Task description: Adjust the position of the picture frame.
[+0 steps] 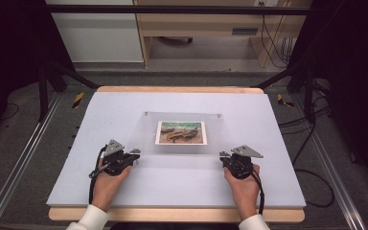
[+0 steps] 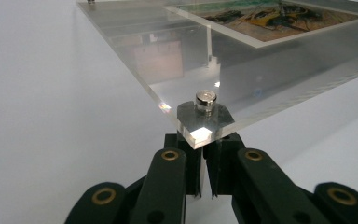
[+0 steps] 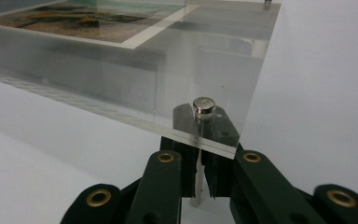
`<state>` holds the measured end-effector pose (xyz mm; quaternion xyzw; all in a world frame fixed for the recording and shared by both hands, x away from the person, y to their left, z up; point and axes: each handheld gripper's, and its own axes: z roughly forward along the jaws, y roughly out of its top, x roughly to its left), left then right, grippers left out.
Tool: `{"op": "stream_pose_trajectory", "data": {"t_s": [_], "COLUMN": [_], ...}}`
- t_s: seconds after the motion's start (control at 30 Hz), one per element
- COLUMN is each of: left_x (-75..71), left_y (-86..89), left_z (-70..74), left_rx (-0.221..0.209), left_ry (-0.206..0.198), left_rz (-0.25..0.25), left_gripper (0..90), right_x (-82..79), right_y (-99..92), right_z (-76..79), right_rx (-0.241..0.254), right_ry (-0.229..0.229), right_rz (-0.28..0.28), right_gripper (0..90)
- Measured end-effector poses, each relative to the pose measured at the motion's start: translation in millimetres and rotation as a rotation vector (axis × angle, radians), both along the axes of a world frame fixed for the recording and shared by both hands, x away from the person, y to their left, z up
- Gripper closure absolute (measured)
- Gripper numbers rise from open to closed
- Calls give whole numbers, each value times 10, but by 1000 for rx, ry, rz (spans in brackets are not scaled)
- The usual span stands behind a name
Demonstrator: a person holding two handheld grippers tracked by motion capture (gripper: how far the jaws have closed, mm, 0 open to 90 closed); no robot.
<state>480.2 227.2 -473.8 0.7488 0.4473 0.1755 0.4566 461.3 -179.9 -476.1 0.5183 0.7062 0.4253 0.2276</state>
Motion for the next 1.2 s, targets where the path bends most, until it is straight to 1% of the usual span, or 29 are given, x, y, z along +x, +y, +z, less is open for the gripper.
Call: {"op": "stream_pose_trajectory", "data": {"t_s": [0.07,0.13,0.17,0.2,0.23,0.27,0.3,0.33,0.37,0.4,0.43,0.47,0.5,0.53,0.6,0.73,0.83,0.9,1.0,1.07,1.13,1.2], "left_x": [5,8,5,1,-5,-18,-29,-29,-38,-39,-43,-52,-60,-65,-64,-52,-48,-44,-50,-57,-63,-57], "left_y": [3,1,-4,-9,-13,-7,7,7,50,74,98,114,134,153,183,214,218,217,233,247,267,278], "left_z": [8,24,31,41,53,68,77,77,93,100,108,111,116,121,126,152,165,173,211,244,299,383], "left_rx": [-1,0,8,18,38,63,77,77,65,48,40,30,31,27,1,-39,-60,-62,-81,-94,-100,-117], "left_ry": [9,25,25,22,19,6,-6,-6,2,12,18,17,20,24,40,41,37,34,14,-3,-22,-39], "left_rz": [-10,-22,-25,-35,-41,-34,-24,-24,-16,-20,-28,-34,-43,-52,-66,-90,-98,-95,-85,-78,-71,-65], "left_gripper": [826,752,724,681,634,599,561,521,468,428,381,327,280,245,173,101,78,77,77,77,77,77], "right_x": [3,4,7,-1,0,-1,-4,-12,-20,-27,-33,-41,-42,-47,-49,-48,-52,-60,-68,-79,-83,-78], "right_y": [-9,-10,-10,-12,-19,-22,-33,-45,-66,-79,-100,-115,-130,-140,-163,-185,-195,-193,-183,-172,-168,-161], "right_z": [0,3,6,14,19,29,37,42,51,58,67,80,92,106,126,163,195,217,258,289,324,380], "right_rx": [11,24,25,28,17,4,-10,-19,-21,-12,-6,1,6,14,25,57,61,63,56,49,39,43], "right_ry": [4,16,26,34,35,46,46,43,49,52,43,41,36,36,34,36,24,12,-11,-25,-39,-50], "right_rz": [8,23,33,29,36,42,41,39,45,45,50,53,58,61,72,78,94,93,96,87,77,66], "right_gripper": [813,732,684,627,565,511,449,393,347,316,281,243,213,194,162,135,113,117,120,123,125,129]}}
